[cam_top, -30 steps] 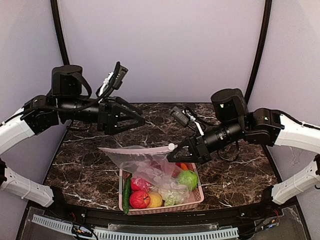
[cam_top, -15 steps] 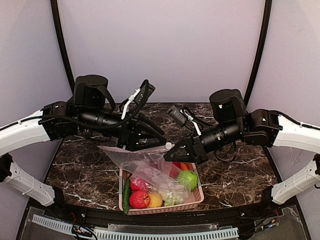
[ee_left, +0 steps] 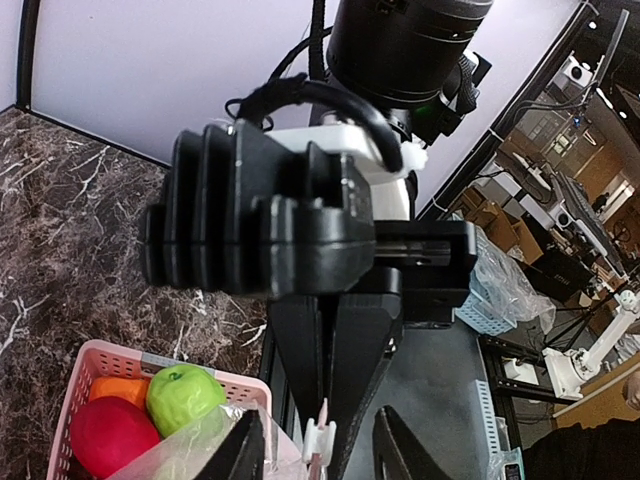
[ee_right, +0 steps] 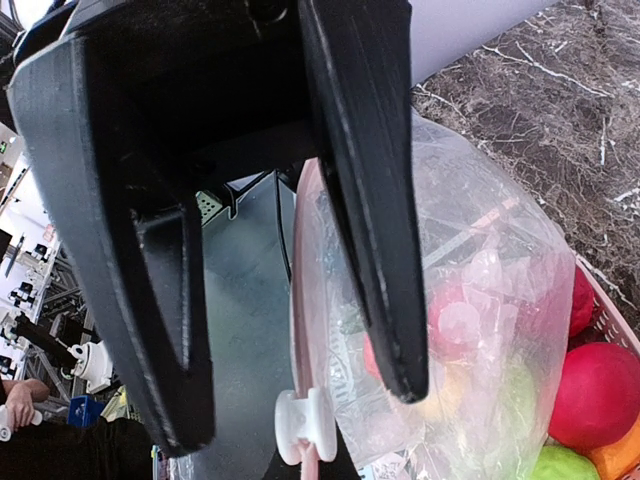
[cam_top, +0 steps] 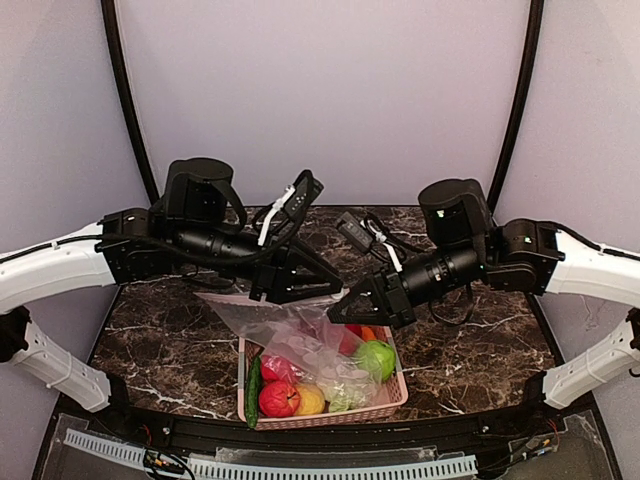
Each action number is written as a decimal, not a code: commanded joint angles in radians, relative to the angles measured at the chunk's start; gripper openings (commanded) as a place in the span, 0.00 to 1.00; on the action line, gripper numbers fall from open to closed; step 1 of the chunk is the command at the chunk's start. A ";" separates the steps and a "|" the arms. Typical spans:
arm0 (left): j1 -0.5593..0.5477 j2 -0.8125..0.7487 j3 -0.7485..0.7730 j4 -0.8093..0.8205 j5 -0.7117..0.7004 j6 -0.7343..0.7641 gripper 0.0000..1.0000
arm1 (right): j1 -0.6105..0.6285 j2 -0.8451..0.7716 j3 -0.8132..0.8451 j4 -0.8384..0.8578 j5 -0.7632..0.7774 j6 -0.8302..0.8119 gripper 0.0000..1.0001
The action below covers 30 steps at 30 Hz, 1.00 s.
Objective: Place the food in the zip-top bag and seal the zipper
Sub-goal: Unzip the zipper of the food storage bag.
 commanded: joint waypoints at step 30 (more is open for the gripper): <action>-0.004 -0.036 -0.067 0.029 -0.004 0.005 0.01 | 0.012 -0.068 -0.033 0.030 0.157 -0.001 0.00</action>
